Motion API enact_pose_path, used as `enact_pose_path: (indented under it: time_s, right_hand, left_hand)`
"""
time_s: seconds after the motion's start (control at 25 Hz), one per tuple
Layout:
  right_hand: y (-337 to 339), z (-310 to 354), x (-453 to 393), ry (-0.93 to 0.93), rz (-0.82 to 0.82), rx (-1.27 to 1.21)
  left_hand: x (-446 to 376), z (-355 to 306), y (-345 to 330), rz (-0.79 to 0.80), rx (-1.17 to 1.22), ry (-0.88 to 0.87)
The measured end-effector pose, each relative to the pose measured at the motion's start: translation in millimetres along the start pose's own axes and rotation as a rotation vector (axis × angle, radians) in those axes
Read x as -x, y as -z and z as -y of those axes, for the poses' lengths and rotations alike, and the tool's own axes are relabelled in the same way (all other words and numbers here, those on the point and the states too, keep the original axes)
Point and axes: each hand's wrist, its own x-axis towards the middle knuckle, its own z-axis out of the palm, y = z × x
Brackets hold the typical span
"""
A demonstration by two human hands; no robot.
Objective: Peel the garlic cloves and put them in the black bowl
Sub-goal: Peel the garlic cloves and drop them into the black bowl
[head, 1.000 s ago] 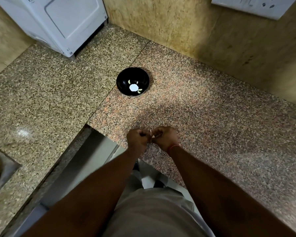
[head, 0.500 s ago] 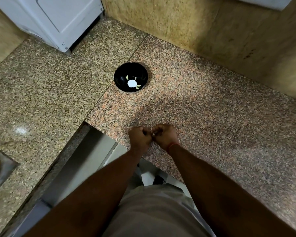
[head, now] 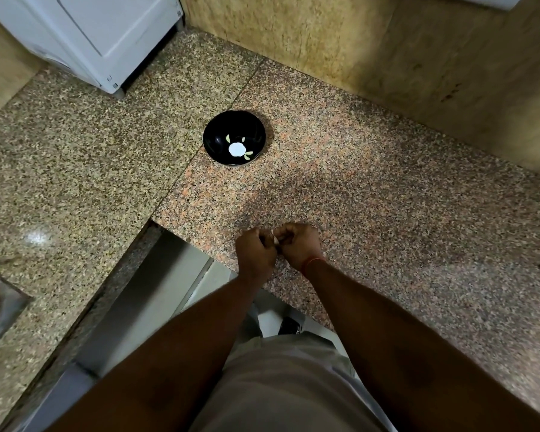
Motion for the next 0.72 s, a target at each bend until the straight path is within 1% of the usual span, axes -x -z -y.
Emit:
enact_pose_path:
  time_s: [0.16,0.4,0.52,0.72]
  right_hand:
    - [0,-2,0,0.017,-0.011,-0.003]
    - [2,-5,0,0.022,0.001,-0.026]
    - [5,-3,0,0.023,0.031,-0.043]
    - [9,-3,-2,0.03,0.092,-0.021]
  left_hand:
    - [3,2,1,-0.018,0.012,0.008]
    - [-2,5,0,-0.014,0.081,0.133]
    - [-2,11,2,-0.003,0.107,0.111]
    - [4,8,3,0.006,0.061,0.042]
